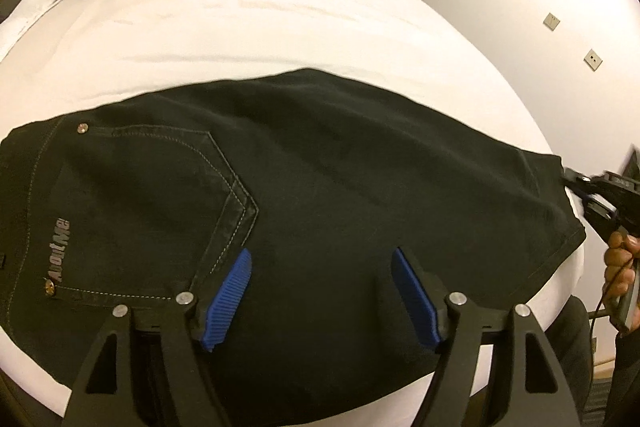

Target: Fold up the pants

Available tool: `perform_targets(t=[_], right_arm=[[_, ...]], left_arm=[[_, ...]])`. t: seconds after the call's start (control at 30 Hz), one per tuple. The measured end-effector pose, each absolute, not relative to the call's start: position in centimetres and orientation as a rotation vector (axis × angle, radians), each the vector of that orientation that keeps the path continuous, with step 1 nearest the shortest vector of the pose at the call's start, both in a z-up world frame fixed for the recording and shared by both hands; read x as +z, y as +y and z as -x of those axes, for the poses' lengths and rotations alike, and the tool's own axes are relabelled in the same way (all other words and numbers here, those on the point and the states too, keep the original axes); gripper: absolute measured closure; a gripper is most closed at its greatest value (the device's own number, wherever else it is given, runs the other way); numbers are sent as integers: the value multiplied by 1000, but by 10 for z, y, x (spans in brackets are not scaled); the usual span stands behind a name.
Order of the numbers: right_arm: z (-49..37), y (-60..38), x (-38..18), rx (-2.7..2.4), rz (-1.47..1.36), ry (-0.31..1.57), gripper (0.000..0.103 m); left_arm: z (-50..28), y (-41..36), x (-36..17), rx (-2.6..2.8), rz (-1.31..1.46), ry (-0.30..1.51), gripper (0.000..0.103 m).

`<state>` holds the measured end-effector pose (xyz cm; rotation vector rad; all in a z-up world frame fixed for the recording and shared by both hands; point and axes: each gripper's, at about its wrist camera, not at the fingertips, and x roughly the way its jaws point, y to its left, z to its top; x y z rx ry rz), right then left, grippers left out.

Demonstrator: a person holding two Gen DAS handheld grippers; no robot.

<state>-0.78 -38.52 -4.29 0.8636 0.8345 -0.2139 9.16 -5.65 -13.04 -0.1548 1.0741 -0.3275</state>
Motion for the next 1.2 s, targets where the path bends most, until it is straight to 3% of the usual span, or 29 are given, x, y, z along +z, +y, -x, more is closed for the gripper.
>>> perform_targets(t=[0.2,0.23,0.33,0.53,0.63,0.77,0.8,0.9,1.07,1.13,1.2], right_arm=[[-100,-350,-104,-144,-792,1086,96],[-103,-360,-114,-187,-809,1088,103],[-121,-396,-137,-218,-944,982,103],[-110,-405,-106,-345,-915,877,98],[-82,-342,-85,-143,-901,889,98],[-81,-274,-118,2,-774,1022,99],[-77,-280,-129,-52,-807,1025,103],[-49,-326,-152,-153,-1049,852,103],[27,-409,-112,-607,-1082,573,103],[44,-404,-86,-702,-1024,542,94],[33,-370,-65,-573,-949,549,94]], left_arm=[[-85,-54,-123,-336,172,1059,27],[-84,-52,-123,-337,176,1056,27],[-82,-46,-125,-328,180,1059,27],[-78,-29,-120,-332,216,1038,26],[-77,-27,-122,-340,229,1027,20],[-77,-34,-126,-351,203,1054,20],[-74,-33,-122,-356,203,1043,20],[-70,-29,-115,-346,217,1014,20],[-69,-5,-117,-308,280,1011,20],[-67,2,-114,-305,298,993,20],[-70,5,-111,-313,318,975,20]])
